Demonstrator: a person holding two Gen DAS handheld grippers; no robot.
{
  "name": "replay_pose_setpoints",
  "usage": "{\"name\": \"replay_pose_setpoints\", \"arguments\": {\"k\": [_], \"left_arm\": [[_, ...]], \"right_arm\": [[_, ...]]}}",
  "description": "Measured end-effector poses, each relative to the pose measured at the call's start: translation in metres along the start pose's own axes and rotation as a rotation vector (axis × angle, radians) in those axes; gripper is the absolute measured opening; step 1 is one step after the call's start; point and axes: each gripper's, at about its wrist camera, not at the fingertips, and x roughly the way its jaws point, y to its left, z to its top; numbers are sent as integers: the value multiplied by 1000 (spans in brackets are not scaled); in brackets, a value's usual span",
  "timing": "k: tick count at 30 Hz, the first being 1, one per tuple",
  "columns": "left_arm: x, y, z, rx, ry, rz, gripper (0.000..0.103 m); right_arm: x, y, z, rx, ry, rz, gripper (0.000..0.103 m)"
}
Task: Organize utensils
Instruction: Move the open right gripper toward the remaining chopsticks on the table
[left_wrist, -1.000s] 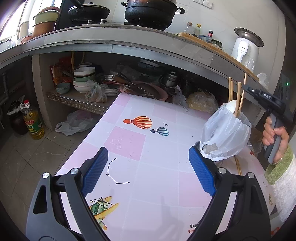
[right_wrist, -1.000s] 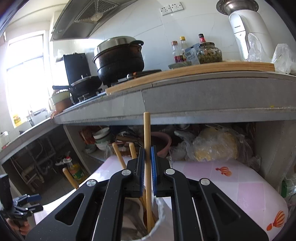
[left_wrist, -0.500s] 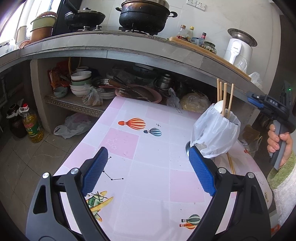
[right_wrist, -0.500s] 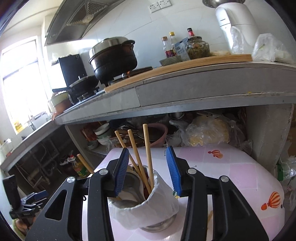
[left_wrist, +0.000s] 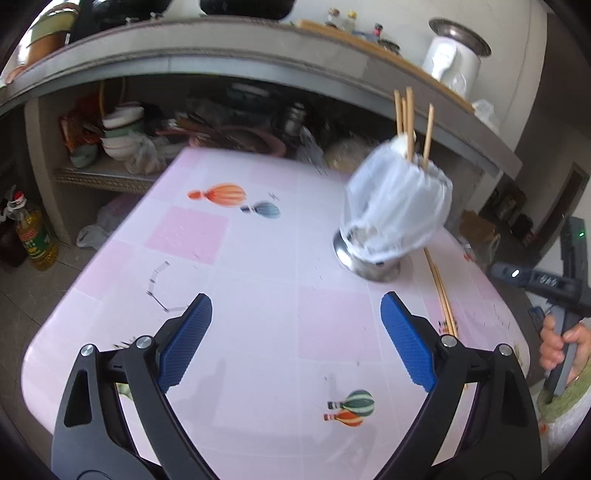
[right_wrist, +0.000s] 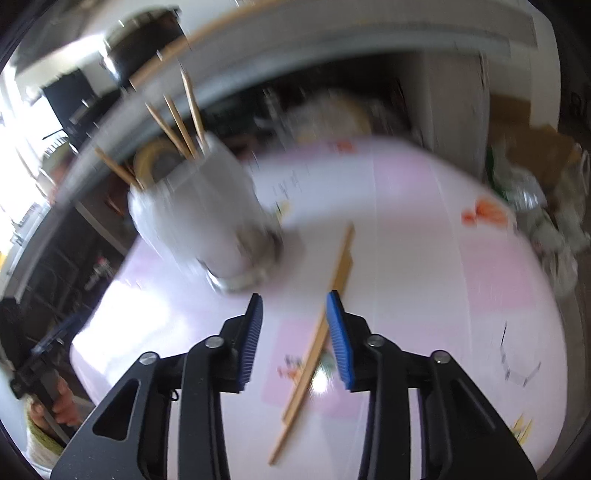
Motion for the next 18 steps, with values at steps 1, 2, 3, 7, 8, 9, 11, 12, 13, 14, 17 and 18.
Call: {"name": "replay_pose_setpoints", "arguments": {"k": [1, 2, 3, 7, 8, 9, 11, 12, 13, 14, 17, 18], "left_arm": [[5, -5, -4, 19, 18, -2, 89], [10, -9, -8, 34, 33, -2, 89], [14, -13, -11, 46, 49, -3, 89], [24, -28, -22, 87, 92, -19, 89], [25, -31, -24, 96, 100, -23, 89], [26, -34, -25, 102, 104, -26, 89], [27, -39, -28, 110, 111, -30, 89], [28, -41, -28, 113, 113, -30, 89], [28, -44, -28, 117, 115, -29, 89], [29, -45, -29, 121, 117, -29, 89], [31, -50, -30, 133, 128, -22, 89], [31, -51, -30, 137, 130, -21, 89]], "right_arm": [[12, 1, -11, 1, 34, -25, 29], [20, 1, -18, 4, 56, -41, 28], [28, 0, -24, 13, 75, -55, 27], [52, -5, -36, 68, 132, -47, 25], [58, -4, -35, 61, 140, -54, 25], [63, -3, -35, 54, 148, -68, 23], [68, 1, -35, 22, 153, -99, 16], [69, 3, -35, 7, 155, -108, 15], [69, 4, -35, -1, 157, -117, 14], [68, 5, -37, -3, 162, -120, 13], [63, 7, -44, 7, 183, -99, 12], [60, 8, -49, 17, 192, -87, 12]]}}
